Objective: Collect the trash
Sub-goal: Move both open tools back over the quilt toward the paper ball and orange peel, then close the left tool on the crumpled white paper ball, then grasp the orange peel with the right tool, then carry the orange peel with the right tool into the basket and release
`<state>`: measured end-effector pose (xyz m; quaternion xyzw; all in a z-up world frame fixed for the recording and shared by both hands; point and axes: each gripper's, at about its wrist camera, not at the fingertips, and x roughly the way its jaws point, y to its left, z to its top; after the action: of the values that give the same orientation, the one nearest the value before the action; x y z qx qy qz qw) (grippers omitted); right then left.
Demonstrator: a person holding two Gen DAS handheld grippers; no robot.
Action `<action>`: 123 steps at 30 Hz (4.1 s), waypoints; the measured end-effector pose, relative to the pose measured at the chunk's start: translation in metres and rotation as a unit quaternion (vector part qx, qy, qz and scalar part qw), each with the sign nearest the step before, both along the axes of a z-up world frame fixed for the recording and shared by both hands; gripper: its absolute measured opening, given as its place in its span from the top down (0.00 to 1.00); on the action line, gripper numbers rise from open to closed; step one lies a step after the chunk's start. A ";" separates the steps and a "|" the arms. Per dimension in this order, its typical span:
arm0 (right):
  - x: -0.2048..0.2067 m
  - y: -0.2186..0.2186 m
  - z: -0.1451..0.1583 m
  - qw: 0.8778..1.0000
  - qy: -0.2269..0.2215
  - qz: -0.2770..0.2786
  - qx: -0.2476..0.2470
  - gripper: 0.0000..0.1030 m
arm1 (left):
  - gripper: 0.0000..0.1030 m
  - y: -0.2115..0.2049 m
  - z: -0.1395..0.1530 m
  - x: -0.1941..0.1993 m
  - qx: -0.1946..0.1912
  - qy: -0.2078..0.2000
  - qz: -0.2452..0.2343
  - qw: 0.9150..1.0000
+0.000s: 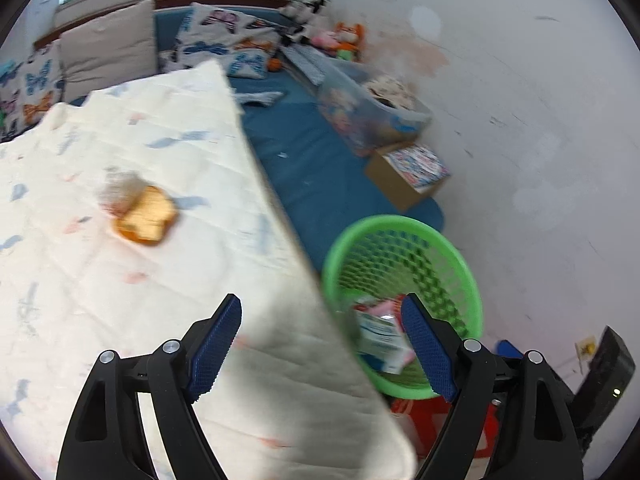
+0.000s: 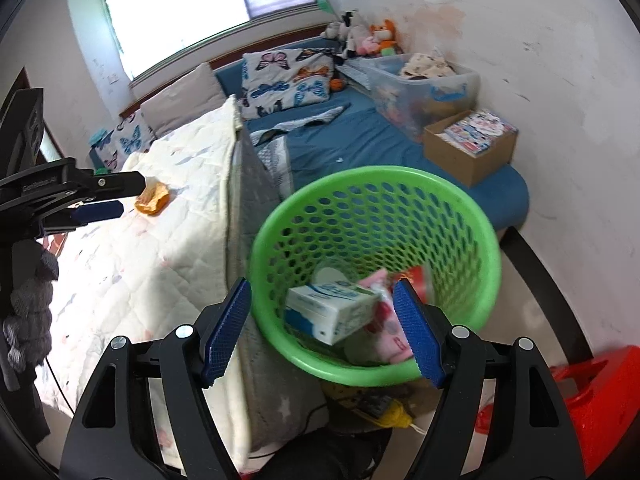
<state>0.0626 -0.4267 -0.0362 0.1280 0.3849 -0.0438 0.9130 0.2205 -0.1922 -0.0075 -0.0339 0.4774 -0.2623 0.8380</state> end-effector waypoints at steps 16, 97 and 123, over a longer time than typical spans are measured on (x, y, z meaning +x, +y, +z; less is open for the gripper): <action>0.060 0.067 0.011 0.996 0.001 0.089 0.001 0.28 | 0.23 0.102 -0.013 0.102 0.080 -0.019 0.143 0.986; 0.250 0.224 -0.038 0.975 0.060 0.209 -0.040 0.55 | 0.64 0.212 -0.029 0.086 0.006 -0.015 0.165 0.986; 0.130 0.157 0.000 0.985 0.025 0.170 -0.019 0.55 | 0.64 0.147 -0.010 0.015 -0.002 -0.035 0.089 0.995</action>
<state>0.1928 -0.2701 -0.0358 0.0420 0.4227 0.1011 0.8996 0.2355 -0.0455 -0.0179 -0.0689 0.4422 -0.1887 0.8741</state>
